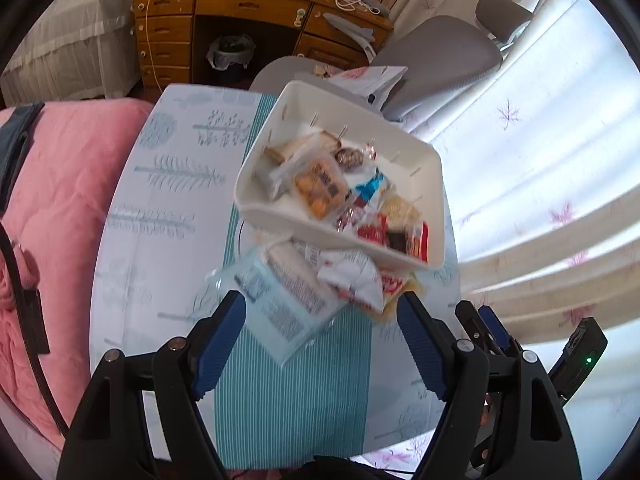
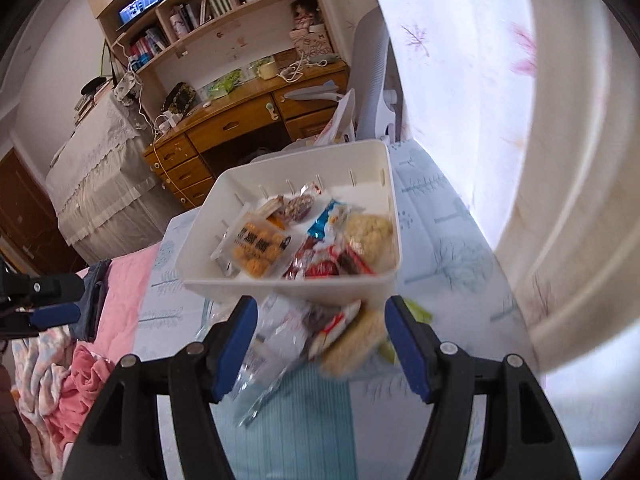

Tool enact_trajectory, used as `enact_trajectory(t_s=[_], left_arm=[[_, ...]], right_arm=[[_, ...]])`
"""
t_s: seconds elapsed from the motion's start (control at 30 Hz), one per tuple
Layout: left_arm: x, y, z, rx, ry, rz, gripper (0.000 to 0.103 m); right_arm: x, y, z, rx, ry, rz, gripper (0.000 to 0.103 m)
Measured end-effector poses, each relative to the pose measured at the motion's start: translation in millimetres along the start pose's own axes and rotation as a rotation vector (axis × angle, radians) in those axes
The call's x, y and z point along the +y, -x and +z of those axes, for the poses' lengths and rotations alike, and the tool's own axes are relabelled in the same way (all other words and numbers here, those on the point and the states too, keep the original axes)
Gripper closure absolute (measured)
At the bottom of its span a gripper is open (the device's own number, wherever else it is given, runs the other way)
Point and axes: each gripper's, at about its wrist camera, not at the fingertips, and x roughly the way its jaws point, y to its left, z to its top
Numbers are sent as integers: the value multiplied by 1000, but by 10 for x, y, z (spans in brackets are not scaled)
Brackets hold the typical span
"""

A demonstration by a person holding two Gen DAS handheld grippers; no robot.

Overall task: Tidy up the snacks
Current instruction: 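Withdraw both open tools toward the remaining snacks beside the basket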

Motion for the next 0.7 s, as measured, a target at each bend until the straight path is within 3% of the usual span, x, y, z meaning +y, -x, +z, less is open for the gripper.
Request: enact_trajectory(t_s=[0.23, 0.37, 0.7], left_arm=[[280, 47, -413, 32, 36, -13, 26], [409, 58, -596, 9, 67, -8, 24], [669, -75, -896, -25, 232, 17, 18]], right_arm=[[1, 147, -354, 45, -66, 15, 36], [-37, 170, -509, 78, -127, 34, 36], [-215, -12, -598, 164, -197, 61, 36]])
